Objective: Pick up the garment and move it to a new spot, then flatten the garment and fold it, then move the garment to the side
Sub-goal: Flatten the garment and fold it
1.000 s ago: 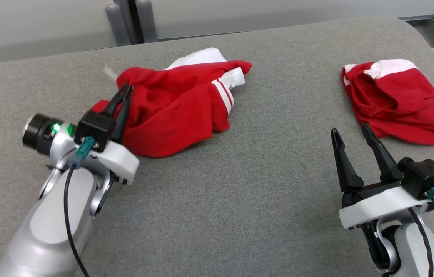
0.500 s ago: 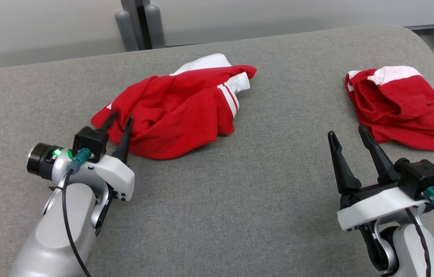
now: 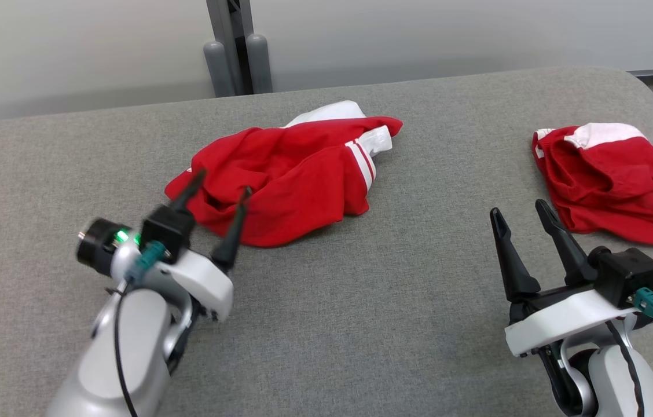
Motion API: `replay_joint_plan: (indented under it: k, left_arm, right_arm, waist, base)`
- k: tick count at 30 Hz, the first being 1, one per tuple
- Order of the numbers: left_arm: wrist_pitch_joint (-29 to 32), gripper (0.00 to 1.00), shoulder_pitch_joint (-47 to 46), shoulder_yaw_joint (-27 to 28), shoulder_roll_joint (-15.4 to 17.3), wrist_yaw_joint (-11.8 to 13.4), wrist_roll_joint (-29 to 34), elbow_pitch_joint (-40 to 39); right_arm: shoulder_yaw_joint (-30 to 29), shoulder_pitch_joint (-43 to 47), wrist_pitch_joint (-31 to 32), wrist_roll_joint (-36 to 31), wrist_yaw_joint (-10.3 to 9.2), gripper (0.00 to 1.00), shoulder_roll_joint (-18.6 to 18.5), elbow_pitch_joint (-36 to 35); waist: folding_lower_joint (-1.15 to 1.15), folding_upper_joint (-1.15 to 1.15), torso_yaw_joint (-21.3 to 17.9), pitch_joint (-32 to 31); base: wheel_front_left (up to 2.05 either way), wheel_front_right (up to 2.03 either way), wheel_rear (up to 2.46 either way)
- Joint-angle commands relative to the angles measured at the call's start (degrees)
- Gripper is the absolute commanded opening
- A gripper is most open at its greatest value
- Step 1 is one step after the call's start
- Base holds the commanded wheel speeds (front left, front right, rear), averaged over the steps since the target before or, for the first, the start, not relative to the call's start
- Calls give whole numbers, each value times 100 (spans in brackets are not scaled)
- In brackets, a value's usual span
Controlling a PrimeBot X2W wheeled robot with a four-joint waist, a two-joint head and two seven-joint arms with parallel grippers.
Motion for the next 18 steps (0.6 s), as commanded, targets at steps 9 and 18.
replay_joint_plan:
  k: [9, 18]
  left_arm:
    - [-5, 100, 133, -423, -11, -255, 112, 676]
    - [-6, 100, -297, -498, 149, -185, 273, 1024]
  right_arm:
    - [53, 70, 46, -10, 1, 100, -33, -44]
    - [68, 67, 64, -38, 1, 100, -33, -99]
  waist:
    - [0, 0, -57, 48]
    - [0, 0, -179, 123]
  base:
    - [0, 0, 0]
    - [0, 0, 0]
